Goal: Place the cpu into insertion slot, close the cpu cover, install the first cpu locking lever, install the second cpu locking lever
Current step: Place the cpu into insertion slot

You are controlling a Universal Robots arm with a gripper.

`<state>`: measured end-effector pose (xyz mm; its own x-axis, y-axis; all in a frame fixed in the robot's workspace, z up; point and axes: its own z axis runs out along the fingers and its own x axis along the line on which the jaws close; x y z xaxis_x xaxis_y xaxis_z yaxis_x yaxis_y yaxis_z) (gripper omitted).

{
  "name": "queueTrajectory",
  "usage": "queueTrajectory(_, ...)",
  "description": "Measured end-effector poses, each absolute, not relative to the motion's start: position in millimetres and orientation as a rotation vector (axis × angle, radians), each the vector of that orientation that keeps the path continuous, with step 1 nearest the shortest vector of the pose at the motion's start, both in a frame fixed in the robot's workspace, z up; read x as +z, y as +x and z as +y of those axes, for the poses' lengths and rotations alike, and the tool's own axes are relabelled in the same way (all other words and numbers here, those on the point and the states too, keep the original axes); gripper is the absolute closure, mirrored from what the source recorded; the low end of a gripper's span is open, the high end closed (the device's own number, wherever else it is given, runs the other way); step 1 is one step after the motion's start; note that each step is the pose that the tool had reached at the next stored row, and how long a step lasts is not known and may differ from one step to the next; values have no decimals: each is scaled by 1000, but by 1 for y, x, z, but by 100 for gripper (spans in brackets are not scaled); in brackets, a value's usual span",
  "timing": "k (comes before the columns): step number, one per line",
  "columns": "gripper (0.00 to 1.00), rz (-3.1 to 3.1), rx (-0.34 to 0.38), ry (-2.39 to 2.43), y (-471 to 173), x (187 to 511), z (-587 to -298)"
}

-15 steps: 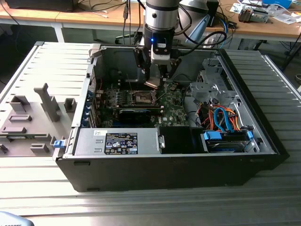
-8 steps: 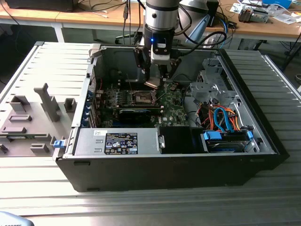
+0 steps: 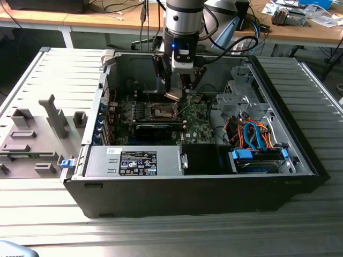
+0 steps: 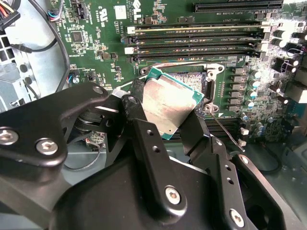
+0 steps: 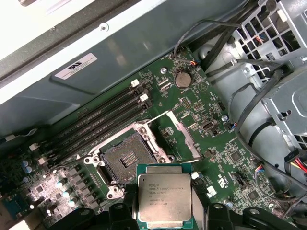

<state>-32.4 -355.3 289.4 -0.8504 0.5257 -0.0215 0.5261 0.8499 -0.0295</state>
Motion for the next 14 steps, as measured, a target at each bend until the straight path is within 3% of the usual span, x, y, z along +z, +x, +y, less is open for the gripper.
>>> queueTrajectory(14, 46, 3004, -54, 876, -32, 289, -355)
